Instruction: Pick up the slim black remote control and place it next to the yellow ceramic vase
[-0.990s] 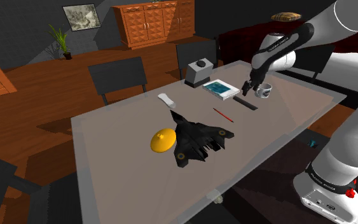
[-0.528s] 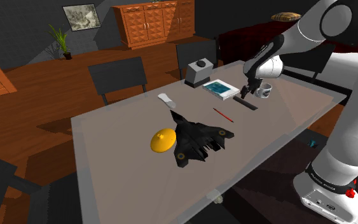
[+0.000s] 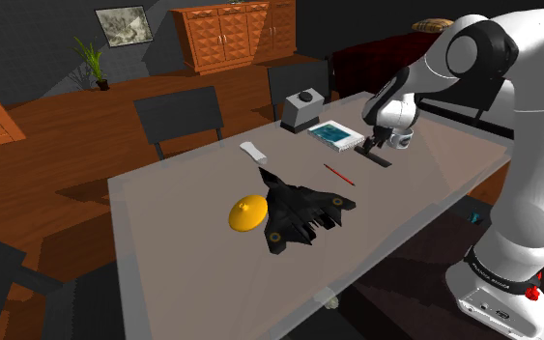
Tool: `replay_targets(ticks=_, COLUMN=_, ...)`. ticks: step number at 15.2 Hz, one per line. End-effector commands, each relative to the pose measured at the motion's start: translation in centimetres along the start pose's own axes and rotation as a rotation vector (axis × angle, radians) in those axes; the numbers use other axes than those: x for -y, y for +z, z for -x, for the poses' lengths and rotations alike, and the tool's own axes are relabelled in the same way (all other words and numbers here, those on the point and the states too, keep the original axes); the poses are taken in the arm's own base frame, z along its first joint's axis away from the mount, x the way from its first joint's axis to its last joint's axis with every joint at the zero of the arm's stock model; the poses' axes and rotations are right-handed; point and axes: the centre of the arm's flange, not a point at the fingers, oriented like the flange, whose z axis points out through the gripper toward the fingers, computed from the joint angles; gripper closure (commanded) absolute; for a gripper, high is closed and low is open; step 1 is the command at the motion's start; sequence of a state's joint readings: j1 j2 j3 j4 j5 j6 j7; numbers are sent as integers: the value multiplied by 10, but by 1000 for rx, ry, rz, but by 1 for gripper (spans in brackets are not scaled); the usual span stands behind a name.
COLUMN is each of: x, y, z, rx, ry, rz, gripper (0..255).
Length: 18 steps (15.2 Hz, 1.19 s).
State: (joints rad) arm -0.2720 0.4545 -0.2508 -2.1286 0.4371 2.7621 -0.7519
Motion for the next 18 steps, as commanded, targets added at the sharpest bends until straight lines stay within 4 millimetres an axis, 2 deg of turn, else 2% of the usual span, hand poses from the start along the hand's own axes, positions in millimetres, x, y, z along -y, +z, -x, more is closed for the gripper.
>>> replay_targets(ticks=1, x=-1, y=11, z=0, rx=-1, ry=0, rz=0, gripper=0)
replay_targets(ticks=5, x=-1, y=30, z=0, rx=-1, ry=0, rz=0, gripper=0)
replay_targets(ticks=12, x=-1, y=30, z=0, rx=-1, ry=0, rz=0, gripper=0)
replay_targets(ticks=13, x=-1, y=30, z=0, rx=-1, ry=0, rz=0, gripper=255)
replay_targets(ticks=18, x=1, y=29, z=-1, rx=-1, ry=0, rz=0, gripper=255)
